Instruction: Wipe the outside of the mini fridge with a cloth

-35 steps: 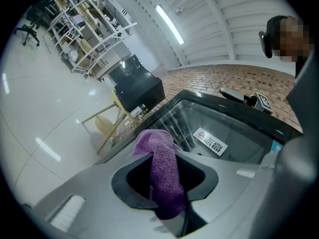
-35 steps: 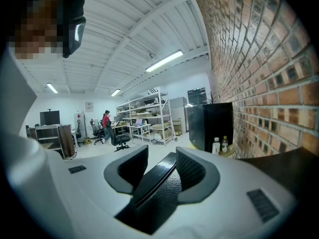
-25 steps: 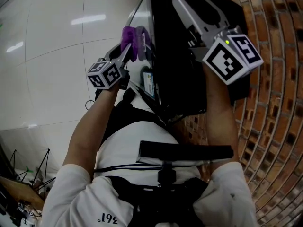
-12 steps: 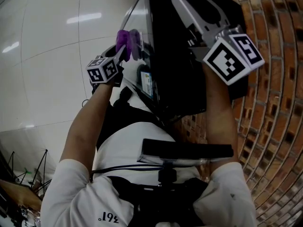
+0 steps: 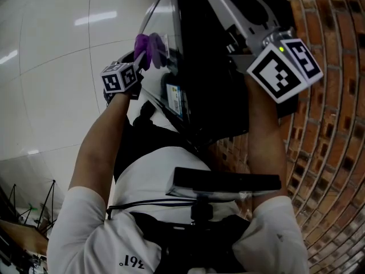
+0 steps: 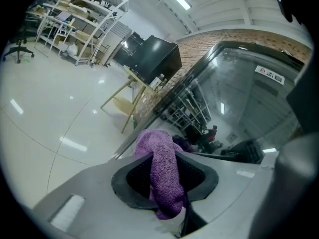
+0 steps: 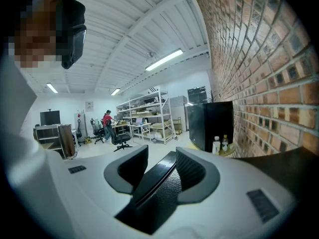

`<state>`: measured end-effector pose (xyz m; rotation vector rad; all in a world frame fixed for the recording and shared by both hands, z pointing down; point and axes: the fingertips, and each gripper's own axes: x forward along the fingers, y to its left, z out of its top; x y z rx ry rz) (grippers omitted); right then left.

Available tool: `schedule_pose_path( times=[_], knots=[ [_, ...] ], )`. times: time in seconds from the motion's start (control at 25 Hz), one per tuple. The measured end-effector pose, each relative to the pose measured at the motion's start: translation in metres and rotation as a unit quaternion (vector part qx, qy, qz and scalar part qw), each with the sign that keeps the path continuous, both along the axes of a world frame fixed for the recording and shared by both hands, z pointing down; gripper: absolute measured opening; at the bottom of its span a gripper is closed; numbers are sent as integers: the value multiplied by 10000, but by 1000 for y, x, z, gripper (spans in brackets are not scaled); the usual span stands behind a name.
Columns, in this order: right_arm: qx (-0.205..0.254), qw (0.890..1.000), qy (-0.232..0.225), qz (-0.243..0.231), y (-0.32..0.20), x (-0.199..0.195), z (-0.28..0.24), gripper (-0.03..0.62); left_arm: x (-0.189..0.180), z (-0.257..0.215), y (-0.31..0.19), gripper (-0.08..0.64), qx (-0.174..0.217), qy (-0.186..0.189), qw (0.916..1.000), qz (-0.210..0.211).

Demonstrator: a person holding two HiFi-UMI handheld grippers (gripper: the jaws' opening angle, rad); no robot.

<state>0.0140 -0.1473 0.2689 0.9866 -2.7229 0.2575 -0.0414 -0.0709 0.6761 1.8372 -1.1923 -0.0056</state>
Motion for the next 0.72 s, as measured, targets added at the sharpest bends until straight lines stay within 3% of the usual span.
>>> schedule_pose_path(
  times=[0.4,0.72],
  knots=[
    [-23,10000,-27,-11,0,-1,0,166,-5,30,1,109,-350,-225,9991,18],
    [-5,10000,-81,-55,1,-3,-1,166,-26,6,7,109,-112,-89,9995,-270]
  ],
)
